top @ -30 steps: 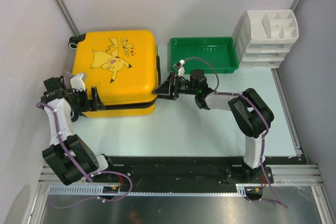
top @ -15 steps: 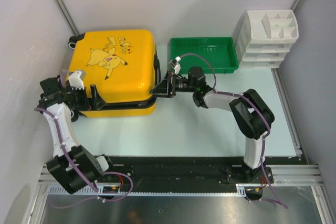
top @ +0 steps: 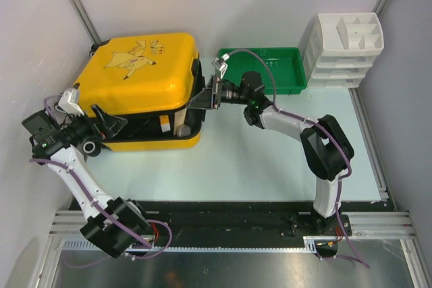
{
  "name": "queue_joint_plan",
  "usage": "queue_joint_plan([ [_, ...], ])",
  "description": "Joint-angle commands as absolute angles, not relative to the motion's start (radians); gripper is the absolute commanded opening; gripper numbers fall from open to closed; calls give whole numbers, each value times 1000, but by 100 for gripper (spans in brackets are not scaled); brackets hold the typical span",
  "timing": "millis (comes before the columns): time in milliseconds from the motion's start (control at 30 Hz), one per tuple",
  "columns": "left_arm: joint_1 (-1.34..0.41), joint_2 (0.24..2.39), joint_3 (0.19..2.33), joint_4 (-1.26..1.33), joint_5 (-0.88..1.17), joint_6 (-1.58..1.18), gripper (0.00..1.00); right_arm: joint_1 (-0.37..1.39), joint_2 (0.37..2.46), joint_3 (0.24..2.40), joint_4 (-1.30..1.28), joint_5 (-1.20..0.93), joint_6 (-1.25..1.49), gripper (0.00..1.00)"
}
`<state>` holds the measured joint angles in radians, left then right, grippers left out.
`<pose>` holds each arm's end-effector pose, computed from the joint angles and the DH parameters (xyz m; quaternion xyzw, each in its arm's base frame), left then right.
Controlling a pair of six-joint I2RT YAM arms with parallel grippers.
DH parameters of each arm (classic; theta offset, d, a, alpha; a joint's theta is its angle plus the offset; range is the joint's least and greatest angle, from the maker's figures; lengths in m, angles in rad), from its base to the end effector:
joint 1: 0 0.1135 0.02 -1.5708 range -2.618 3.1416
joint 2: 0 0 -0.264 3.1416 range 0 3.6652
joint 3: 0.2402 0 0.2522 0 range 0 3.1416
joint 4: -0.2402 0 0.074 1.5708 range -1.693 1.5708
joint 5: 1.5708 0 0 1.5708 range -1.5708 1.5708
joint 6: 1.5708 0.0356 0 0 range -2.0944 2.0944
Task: Open, take out, and arrange the luggage
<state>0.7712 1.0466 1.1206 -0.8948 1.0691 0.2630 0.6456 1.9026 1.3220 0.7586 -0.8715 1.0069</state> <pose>0.1579 0.1099 0.3533 -0.0207 0.8219 -0.2563 0.5083 0.3343 0.2860 0.2961 -0.2141 0.6302 0.6949 0.2722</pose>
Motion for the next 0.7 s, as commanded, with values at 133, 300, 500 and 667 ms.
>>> queue_joint_plan([
  [133,802,1017,1066,-815,1203,132,100,598,1910,1543,833,-798,930,98],
  [300,795,963,1014,-737,1115,143,98,583,1971,1641,822,-801,916,98],
  [500,626,977,991,-310,910,-144,95,568,2025,1739,813,-813,914,98],
  [667,443,1126,1175,-173,744,-230,95,557,2043,1781,801,-839,907,98],
])
